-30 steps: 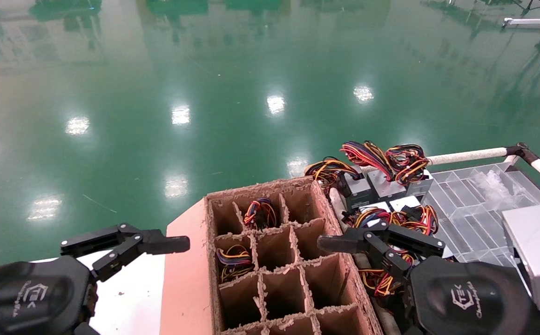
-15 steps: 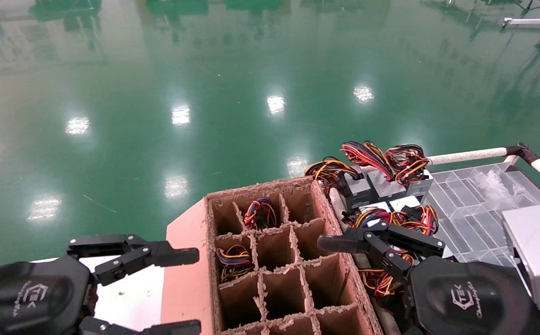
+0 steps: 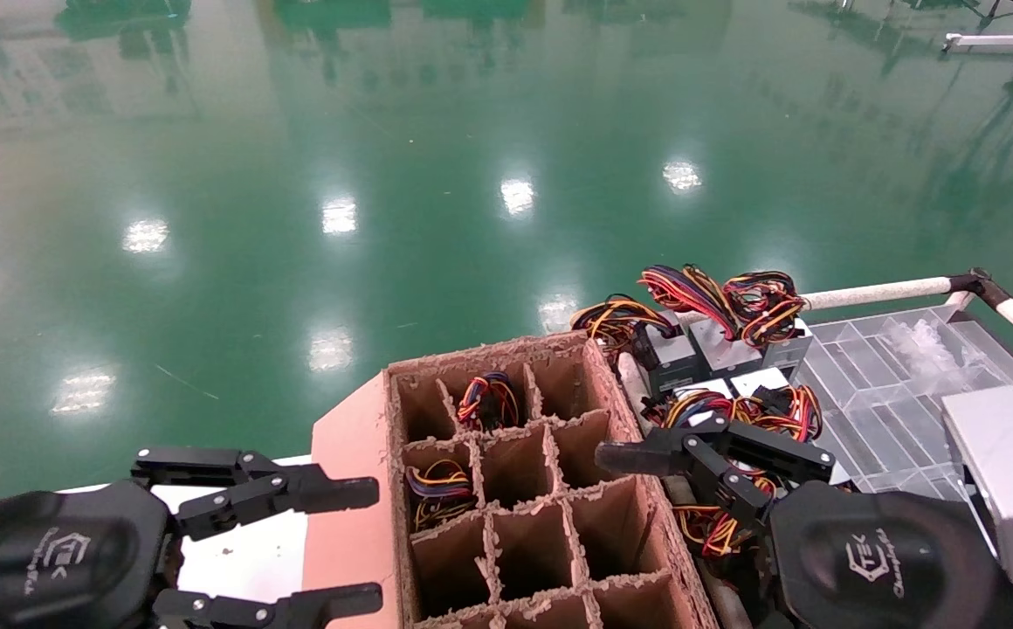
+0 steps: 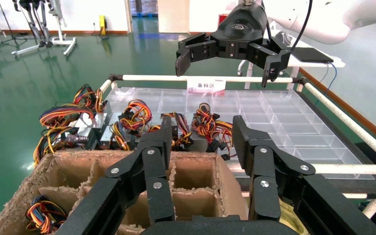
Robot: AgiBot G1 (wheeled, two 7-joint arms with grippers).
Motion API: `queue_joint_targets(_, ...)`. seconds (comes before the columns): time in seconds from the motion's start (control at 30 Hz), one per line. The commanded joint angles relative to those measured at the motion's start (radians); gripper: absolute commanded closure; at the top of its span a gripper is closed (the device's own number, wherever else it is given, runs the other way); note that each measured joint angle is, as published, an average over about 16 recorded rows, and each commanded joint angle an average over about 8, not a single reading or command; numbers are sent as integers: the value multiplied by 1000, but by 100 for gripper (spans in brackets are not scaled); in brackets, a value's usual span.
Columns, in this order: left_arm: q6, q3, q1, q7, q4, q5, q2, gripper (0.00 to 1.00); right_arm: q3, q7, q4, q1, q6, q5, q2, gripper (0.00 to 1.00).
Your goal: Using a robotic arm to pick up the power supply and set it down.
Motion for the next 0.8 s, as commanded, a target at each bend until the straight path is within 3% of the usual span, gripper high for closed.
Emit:
queue_joint_targets(0.03, 0, 0, 0, 0, 0, 0, 0, 100, 0, 0, 0, 0, 0, 0, 0, 0)
queue_joint_targets(0.57, 0, 0, 0, 0, 0, 0, 0, 100, -2, -1, -2, -1, 2, -2, -3, 0)
queue_joint_targets(0.8, 0, 0, 0, 0, 0, 0, 0, 100, -39, -16, -45, 26, 22, -64, -63, 0)
